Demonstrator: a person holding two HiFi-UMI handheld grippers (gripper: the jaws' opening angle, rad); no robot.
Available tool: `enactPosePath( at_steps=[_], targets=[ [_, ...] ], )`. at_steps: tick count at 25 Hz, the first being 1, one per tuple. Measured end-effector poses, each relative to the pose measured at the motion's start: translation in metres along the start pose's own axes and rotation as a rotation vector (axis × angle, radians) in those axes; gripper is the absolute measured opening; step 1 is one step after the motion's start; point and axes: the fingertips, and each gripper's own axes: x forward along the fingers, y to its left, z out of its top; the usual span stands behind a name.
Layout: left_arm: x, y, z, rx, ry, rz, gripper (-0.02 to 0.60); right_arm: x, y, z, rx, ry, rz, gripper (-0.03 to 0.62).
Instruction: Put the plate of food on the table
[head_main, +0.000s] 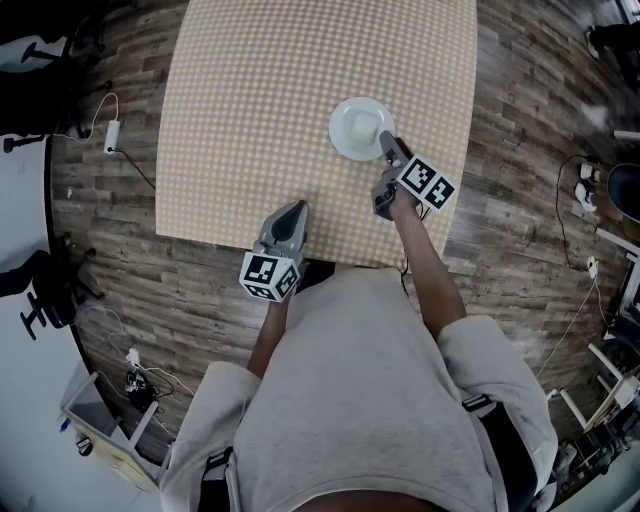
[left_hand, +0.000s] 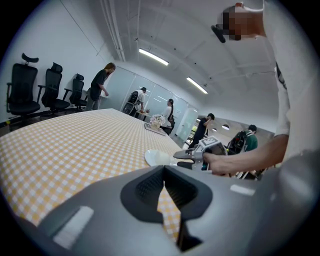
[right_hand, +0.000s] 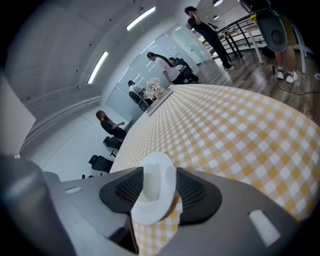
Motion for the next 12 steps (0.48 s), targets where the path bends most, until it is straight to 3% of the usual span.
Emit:
enactPosePath(
  at_steps=[3, 7, 12],
  targets=[
    [0.001, -0.002, 0.001, 0.003, -0.003, -0.002, 0.009, -0.003, 0.002, 0.007, 0.006, -0.023, 0.020, 0.202],
    [0.000, -0.005, 0.002, 0.008, -0.007, -0.008, 0.008, -0.009, 0.002, 0.009, 0.019, -0.035, 0.033, 0.087],
    [0.000, -0.013, -0.001, 0.015, -0.008, -0.014, 0.008, -0.016, -0.008, 0.002, 0.095, -0.024, 0.057, 0.000]
  ],
)
